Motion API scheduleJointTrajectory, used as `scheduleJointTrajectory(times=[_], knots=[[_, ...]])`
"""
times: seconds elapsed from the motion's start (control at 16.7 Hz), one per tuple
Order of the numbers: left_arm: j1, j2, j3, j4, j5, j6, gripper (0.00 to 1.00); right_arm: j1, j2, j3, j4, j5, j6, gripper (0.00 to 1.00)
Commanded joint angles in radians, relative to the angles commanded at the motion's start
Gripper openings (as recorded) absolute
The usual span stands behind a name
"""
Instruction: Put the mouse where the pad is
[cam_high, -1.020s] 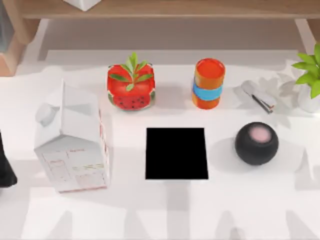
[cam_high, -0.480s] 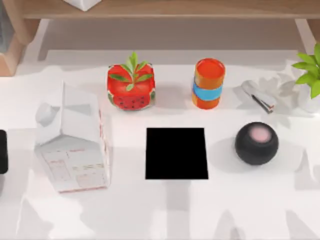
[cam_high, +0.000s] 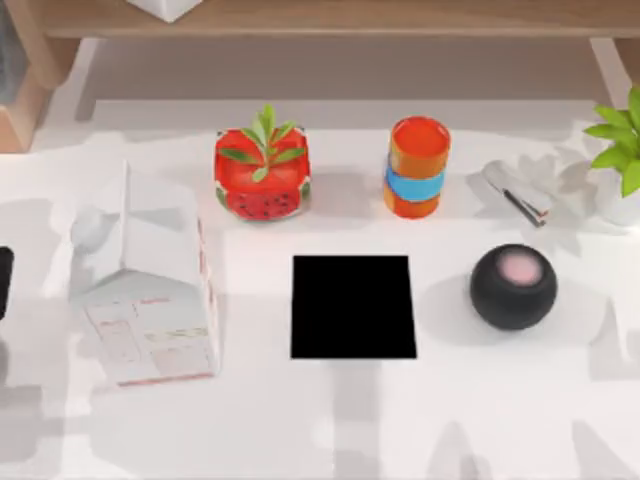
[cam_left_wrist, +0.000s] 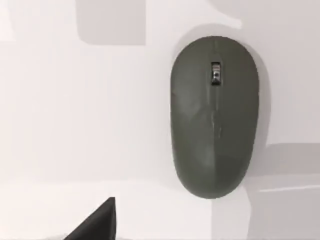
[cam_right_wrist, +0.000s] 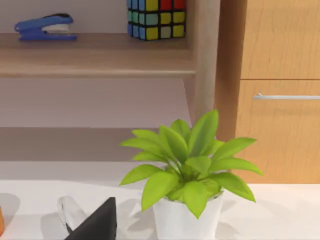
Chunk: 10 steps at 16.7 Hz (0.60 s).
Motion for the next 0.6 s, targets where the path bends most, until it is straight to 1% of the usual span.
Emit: scheduleJointTrajectory(times=[0.24, 0.6], knots=[[0.015, 0.119, 0.091, -0.078, 0.000, 0.008, 1.00, 0.000, 0.000, 0.000, 0.000, 0.000, 0.000, 1.00], [0.011, 0.123, 0.091, -0.077, 0.000, 0.007, 1.00, 0.000, 0.000, 0.000, 0.000, 0.000, 0.000, 1.00]])
